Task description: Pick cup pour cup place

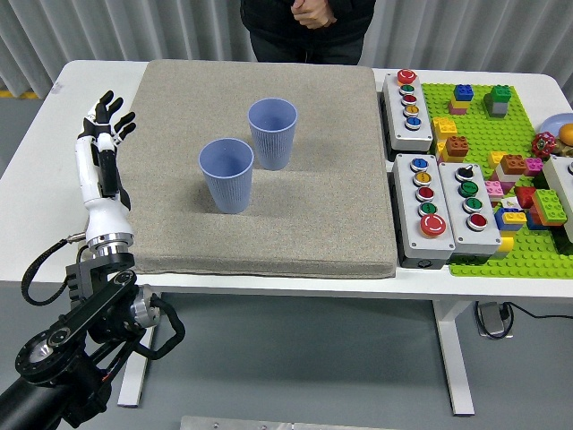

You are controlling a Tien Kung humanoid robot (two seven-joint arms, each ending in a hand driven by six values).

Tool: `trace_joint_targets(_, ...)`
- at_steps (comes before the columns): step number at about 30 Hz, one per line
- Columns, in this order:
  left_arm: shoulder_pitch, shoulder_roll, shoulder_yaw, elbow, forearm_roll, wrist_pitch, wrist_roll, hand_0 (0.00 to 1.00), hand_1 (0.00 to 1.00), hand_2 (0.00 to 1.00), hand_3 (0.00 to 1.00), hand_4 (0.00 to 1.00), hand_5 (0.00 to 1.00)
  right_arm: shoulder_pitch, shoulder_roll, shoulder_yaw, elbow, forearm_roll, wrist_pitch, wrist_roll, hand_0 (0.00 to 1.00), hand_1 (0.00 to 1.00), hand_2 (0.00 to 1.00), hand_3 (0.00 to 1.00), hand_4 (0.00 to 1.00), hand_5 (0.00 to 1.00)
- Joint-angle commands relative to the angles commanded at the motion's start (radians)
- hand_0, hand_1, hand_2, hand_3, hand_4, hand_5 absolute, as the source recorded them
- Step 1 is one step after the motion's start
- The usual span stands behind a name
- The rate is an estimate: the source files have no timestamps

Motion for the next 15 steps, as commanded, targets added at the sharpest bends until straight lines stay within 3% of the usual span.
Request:
trace_joint_targets(3, 0.001, 0.0, -0.006, -0.002, 0.008, 0.0, 0.0, 0.743, 0.76, 0.855, 0.862, 0.708, 0.998, 0.0, 0.0, -0.001, 0.0, 0.002, -0.001, 0.0, 0.677, 0.622, 0.576, 0.566, 0.002, 0.17)
trace_joint_targets(4, 0.001, 0.0, -0.009, -0.005, 0.011, 0.0, 0.0, 0.814, 0.802, 0.911, 0.92, 0.713, 0.998, 0.001, 0.0, -0.001, 0.0, 0.002, -0.001, 0.0, 0.677, 0.622, 0.576, 0.566, 0.002, 0.171)
trace_joint_targets(15, 0.005, -0.001, -0.015, -0.024, -0.01, 0.0, 0.0, 0.826, 0.811, 0.923, 0.932, 0.715, 0.998, 0.0, 0.002, -0.001, 0.001, 0.002, -0.004, -0.002, 0.676, 0.622, 0.576, 0.566, 0.002, 0.171)
